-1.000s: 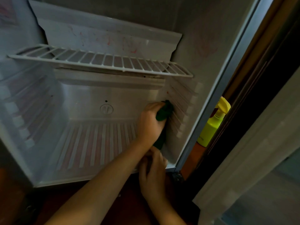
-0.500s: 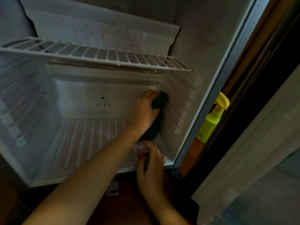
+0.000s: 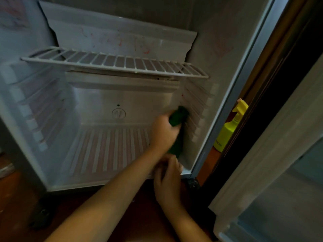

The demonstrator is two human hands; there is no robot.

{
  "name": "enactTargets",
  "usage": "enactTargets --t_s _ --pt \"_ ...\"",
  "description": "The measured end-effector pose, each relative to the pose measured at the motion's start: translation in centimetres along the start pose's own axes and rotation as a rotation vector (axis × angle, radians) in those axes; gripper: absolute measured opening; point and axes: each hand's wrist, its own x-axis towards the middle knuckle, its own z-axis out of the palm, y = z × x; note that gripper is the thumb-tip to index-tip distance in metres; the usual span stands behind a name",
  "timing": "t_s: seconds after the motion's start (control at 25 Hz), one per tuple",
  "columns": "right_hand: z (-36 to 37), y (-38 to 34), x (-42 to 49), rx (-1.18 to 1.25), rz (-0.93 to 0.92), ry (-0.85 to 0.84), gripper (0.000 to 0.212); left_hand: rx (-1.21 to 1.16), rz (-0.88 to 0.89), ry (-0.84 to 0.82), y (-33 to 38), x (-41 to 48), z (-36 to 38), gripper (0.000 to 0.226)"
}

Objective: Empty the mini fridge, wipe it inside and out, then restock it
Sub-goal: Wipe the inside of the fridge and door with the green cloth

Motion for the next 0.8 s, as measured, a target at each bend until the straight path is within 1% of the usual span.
enactTargets --t_s 0.04,0.12,0.2,0.24,0.28,0.32,0.36,0.4,0.44,0.52,0.6,0.64,0.72,0.8 --pt "0.0 -0.2 0.2 -0.013 -0.025 0.0 0.012 0.008 0.0 0.025 -0.5 1.0 0.0 0.016" --pt "0.1 0.6 -0.1 -0.005 0.031 -0.044 0.023 -0.006 0.023 -0.01 -0.9 0.0 0.2 0.016" --pt "0.3 1.7 -0.7 0.059 0.159 -0.166 0.039 0.004 0.107 -0.062 -0.8 -3.5 0.2 0.029" --pt "0.3 1.9 -0.8 0.082 0.207 -0.216 0.042 0.028 0.177 -0.061 -1.0 -4.8 0.1 0.036" --pt "0.4 1.8 -0.8 0.102 0.233 -0.217 0.037 0.077 0.26 -0.067 -1.5 -5.4 0.0 0.041" --pt "0.3 1.5 -0.7 0.128 0.232 -0.174 0.027 0.161 0.347 -0.087 -2.0 -5.1 -0.2 0.045" --pt "0.2 1.1 -0.4 0.138 0.197 -0.116 0.018 0.241 0.422 -0.12 -2.5 -4.3 -0.3 0.047" --pt "0.2 0.8 -0.1 0.105 0.126 -0.063 0.018 0.293 0.453 -0.158 -2.7 -3.2 -0.3 0.048" --pt "0.3 0.6 0.1 0.058 0.053 -0.041 0.021 0.317 0.433 -0.172 -2.6 -2.1 -0.3 0.045" --pt "0.6 0.8 -0.1 0.008 0.013 -0.034 0.025 0.319 0.414 -0.135 -2.5 -1.1 -0.4 0.036" --pt "0.6 1.1 -0.4 0.046 0.003 -0.032 0.029 0.323 0.496 -0.095 -2.8 -2.4 -0.4 0.04" --pt "0.5 1.2 -0.4 0.065 -0.003 -0.036 0.03 0.318 0.546 -0.102 -3.0 -3.1 -0.4 0.043" --pt "0.6 1.3 -0.3 0.072 -0.013 -0.056 0.022 0.315 0.576 -0.113 -3.2 -3.8 -0.5 0.047" --pt "0.4 1.0 -0.1 0.041 -0.013 -0.04 0.018 0.313 0.514 -0.137 -2.9 -1.7 -0.5 0.044"
